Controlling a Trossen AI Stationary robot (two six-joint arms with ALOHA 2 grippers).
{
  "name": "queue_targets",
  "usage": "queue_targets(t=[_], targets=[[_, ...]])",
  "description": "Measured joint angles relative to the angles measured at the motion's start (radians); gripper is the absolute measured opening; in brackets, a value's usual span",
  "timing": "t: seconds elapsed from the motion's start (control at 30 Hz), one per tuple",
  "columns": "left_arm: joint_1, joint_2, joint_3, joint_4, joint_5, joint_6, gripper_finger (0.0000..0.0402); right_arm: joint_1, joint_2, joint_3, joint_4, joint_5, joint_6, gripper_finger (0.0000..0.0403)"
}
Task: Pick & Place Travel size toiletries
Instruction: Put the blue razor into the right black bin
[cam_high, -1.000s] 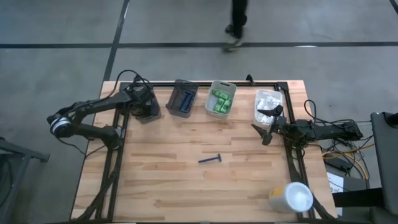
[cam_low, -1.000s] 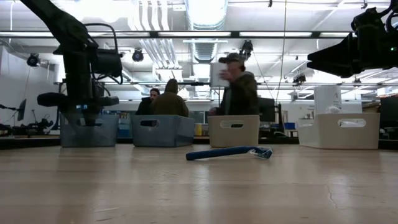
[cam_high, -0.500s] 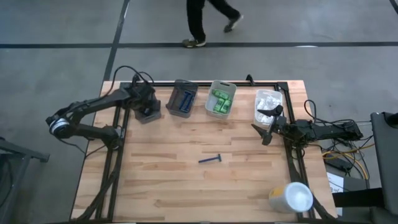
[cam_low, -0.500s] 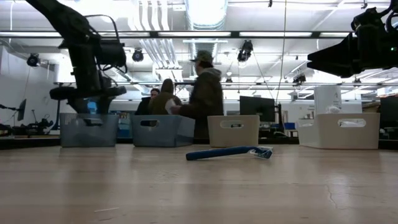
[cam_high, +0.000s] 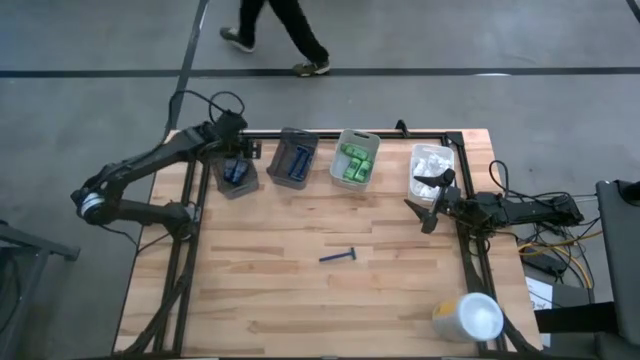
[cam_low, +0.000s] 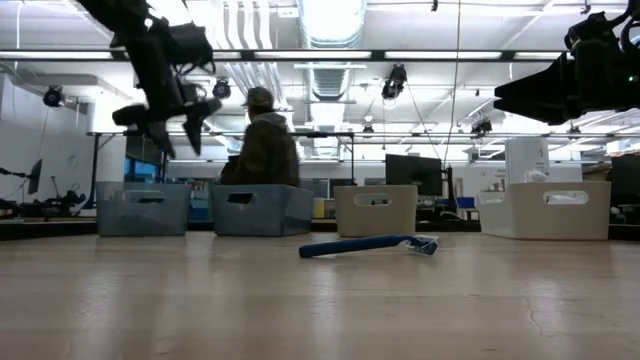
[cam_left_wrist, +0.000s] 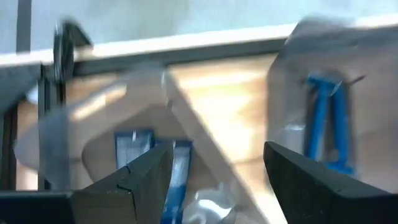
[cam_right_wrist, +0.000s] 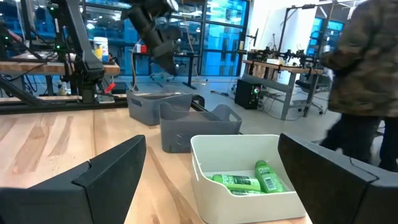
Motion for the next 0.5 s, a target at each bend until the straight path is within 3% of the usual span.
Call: queue_targets(t=[0.27, 0.5], targets=[[-0.058, -0.005, 0.139, 0.032, -0.024, 0.020, 0.0255, 0.000, 0.000, 0.000, 0.000, 0.000, 0.001, 0.0364], [-0.208, -0.004, 0.184, 0.095, -0.050, 0.044, 0.0255, 0.000, 0.000, 0.000, 0.000, 0.000, 0.002, 0.0363]])
